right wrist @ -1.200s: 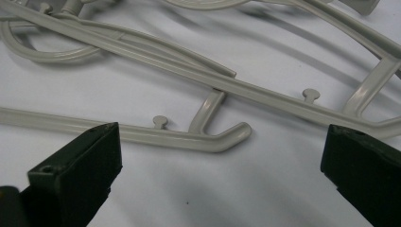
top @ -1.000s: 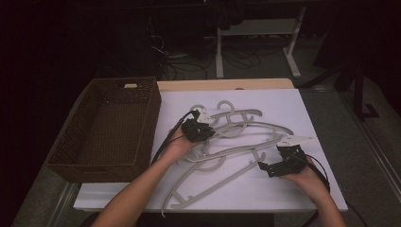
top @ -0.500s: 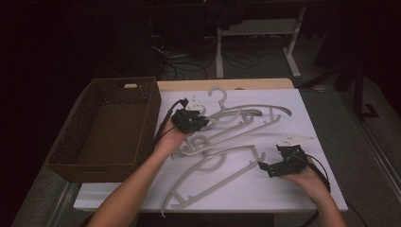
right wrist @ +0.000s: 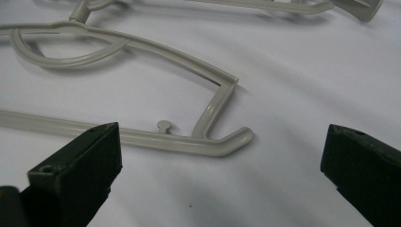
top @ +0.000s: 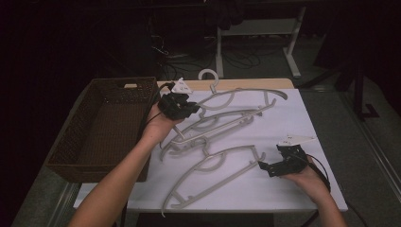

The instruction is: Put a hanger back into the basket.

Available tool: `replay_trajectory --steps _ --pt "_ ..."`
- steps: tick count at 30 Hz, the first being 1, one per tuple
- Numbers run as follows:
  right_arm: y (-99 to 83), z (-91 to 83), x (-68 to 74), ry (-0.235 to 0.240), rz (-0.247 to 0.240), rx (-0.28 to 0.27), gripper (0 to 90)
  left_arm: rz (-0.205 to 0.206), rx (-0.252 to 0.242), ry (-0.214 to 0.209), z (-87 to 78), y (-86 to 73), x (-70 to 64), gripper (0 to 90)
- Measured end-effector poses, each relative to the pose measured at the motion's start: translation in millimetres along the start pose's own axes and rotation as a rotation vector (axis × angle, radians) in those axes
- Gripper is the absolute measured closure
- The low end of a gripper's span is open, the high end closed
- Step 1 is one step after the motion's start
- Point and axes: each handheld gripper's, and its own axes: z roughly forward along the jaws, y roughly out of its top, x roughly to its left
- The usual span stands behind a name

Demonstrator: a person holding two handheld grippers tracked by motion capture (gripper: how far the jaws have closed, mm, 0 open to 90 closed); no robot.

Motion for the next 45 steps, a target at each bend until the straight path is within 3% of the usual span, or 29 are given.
replay_trajectory --steps 7,16,30,45 --pt "0.4 0.0 0.4 0.0 0.002 -0.002 0.0 0.006 -0.003 0.024 -28.2 3.3 15.2 82.0" --pt "0.4 0.6 0.1 -0.002 0.002 0.001 0.0 -0.014 -0.017 0.051 -57.2 -7.7 39.0 82.1" --pt "0.1 1.6 -0.1 -0.003 0.008 0.005 0.0 -0.084 -0.022 0.142 -101.1 -45.5 80.0 82.0" --pt "0.7 3.2 0.1 -0.003 0.009 0.006 0.0 -0.168 -0.015 0.246 -150.0 -93.7 114.7 82.0"
